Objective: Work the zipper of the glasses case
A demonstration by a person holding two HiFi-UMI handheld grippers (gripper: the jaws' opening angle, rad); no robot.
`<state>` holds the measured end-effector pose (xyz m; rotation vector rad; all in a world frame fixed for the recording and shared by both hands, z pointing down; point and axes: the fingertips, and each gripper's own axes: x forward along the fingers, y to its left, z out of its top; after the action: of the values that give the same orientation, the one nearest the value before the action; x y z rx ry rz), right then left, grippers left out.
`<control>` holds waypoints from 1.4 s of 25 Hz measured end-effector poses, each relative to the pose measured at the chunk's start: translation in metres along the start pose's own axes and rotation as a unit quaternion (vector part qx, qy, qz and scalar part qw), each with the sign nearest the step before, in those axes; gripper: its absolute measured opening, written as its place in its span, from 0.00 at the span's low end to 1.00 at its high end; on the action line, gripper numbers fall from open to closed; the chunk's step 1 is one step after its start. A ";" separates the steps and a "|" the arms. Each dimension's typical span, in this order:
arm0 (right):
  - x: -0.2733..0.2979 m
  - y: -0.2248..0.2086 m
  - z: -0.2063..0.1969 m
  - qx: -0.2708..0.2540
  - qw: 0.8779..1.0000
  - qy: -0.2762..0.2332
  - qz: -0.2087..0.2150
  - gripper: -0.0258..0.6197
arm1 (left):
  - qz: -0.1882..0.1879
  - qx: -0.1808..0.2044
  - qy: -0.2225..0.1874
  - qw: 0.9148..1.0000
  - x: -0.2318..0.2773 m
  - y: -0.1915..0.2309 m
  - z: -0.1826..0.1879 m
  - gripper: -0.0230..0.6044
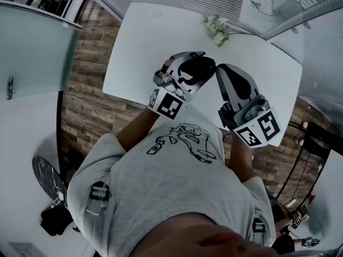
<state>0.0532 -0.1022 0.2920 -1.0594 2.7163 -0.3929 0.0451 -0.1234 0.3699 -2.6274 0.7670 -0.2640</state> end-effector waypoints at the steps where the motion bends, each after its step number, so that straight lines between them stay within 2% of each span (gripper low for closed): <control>1: -0.001 -0.001 0.001 0.001 1.000 -0.001 -0.001 0.05 | -0.001 -0.001 -0.003 1.000 0.000 -0.001 0.001 0.40; 7: -0.004 -0.005 0.003 0.001 1.000 -0.006 -0.007 0.05 | -0.003 0.002 -0.016 1.000 0.000 -0.004 0.006 0.40; 13: -0.002 0.006 0.005 0.015 1.000 -0.013 0.024 0.05 | -0.002 0.016 -0.009 1.000 0.000 -0.001 0.007 0.40; 26: -0.007 0.007 0.003 0.022 0.999 -0.007 0.039 0.06 | -0.001 0.061 0.000 0.998 0.002 -0.007 0.013 0.40; 35: -0.008 0.006 0.005 0.010 1.000 -0.005 0.025 0.05 | 0.001 0.052 -0.009 0.999 0.001 -0.008 0.016 0.40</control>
<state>0.0570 -0.0932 0.2861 -0.9825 2.7192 -0.4035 0.0540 -0.1127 0.3586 -2.5289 0.7301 -0.2723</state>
